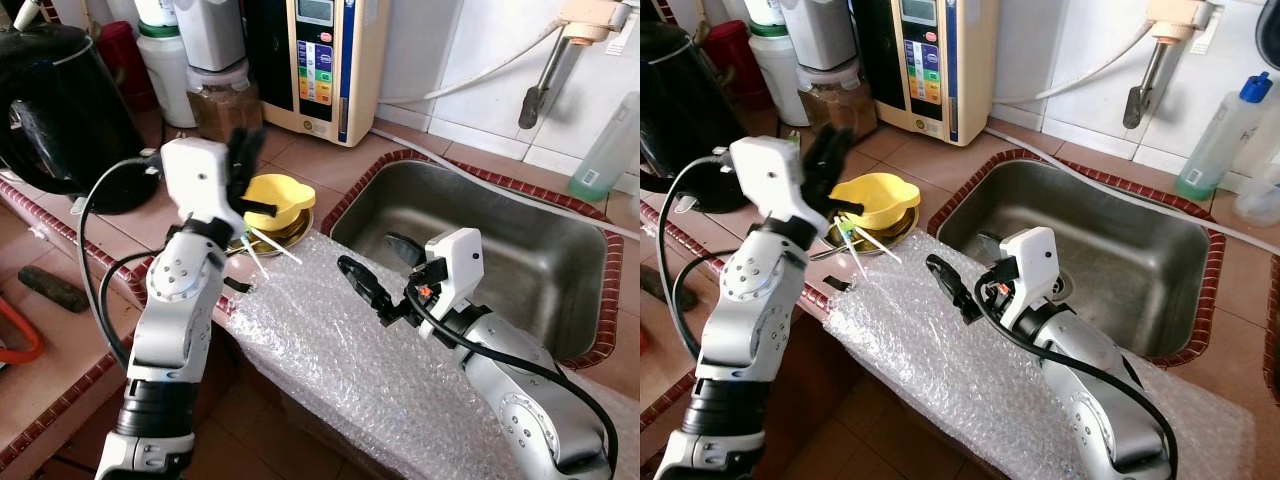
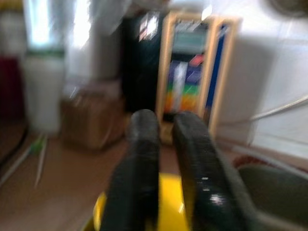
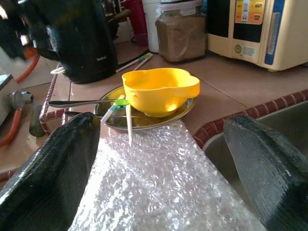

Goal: Kitchen organization

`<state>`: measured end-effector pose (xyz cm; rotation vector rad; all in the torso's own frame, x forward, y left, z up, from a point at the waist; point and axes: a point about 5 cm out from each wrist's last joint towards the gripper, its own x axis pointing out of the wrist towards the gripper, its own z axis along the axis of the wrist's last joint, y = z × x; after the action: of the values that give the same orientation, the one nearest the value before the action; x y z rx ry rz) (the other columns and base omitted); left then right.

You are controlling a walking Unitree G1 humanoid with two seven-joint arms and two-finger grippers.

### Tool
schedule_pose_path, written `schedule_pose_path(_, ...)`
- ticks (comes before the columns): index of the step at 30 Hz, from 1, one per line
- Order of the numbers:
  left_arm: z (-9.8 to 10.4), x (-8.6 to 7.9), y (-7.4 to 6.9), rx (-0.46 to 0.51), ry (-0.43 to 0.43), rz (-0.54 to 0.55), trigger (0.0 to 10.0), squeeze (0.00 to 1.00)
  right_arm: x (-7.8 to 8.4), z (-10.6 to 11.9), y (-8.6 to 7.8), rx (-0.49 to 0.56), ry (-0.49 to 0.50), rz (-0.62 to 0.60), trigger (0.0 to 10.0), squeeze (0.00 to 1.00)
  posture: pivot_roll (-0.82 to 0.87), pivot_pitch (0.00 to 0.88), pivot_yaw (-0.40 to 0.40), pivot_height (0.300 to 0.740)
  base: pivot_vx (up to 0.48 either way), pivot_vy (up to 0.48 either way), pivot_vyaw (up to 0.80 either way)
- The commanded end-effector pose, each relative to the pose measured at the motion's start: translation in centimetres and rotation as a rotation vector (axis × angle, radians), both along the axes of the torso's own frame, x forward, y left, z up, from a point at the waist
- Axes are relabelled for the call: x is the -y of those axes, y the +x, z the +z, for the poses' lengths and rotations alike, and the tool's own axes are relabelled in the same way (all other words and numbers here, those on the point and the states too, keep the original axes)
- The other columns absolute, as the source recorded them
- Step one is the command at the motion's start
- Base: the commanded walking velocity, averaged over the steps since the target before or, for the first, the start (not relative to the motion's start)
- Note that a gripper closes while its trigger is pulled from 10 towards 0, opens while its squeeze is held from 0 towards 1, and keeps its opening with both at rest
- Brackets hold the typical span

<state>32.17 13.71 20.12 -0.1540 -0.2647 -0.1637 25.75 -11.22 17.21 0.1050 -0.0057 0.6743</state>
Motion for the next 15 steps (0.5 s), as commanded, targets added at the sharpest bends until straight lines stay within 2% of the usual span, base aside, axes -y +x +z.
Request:
schedule_pose_path(1, 0.0, 0.1, -0.3, -0.043, -0.066, 0.017, 10.0, 1.00, -0.3, -0.3, -0.1, -0.002, -0.011, 0.013, 10.0, 0.00, -0.09, 0.052, 0.019, 0.740, 0.000, 0.000, 0.00)
schedule_pose_path(6, -0.8, 0.3, -0.6, -0.151, -0.126, 0.082, 10.0, 1.00, -0.8, -0.5, -0.4, -0.004, -0.020, 0.037, 10.0, 0.00, -0.08, 0.051, 0.019, 0.740, 0.000, 0.000, 0.00)
schedule_pose_path(8, -1.8, 0.2, -0.5, -0.272, -0.131, 0.118, 10.0, 1.00, -0.9, -0.6, -0.5, -0.007, -0.020, 0.041, 10.0, 0.00, -0.08, 0.047, 0.022, 0.740, 0.000, 0.000, 0.00)
schedule_pose_path(10, -2.2, 0.1, -0.6, -0.315, -0.152, 0.134, 10.0, 1.00, -1.0, -0.7, -0.5, -0.007, -0.021, 0.042, 10.0, 0.00, -0.08, 0.046, 0.024, 0.740, 0.000, 0.000, 0.00)
schedule_pose_path(11, -3.0, -0.1, -0.8, -0.387, -0.163, 0.164, 10.0, 1.00, -1.0, -0.7, -0.5, -0.006, -0.022, 0.045, 10.0, 0.00, -0.08, 0.046, 0.025, 0.740, 0.000, 0.000, 0.00)
schedule_pose_path(13, -3.5, -0.1, -0.9, -0.438, -0.140, 0.169, 10.0, 1.00, -1.1, -0.7, -0.5, -0.006, -0.022, 0.046, 10.0, 0.00, -0.08, 0.044, 0.026, 0.740, 0.000, 0.000, 0.00)
schedule_pose_path(15, -3.5, -0.1, -1.0, -0.444, -0.143, 0.162, 10.0, 1.00, -1.1, -0.7, -0.4, -0.005, -0.022, 0.046, 10.0, 0.00, -0.08, 0.044, 0.026, 0.740, 0.000, 0.000, 0.00)
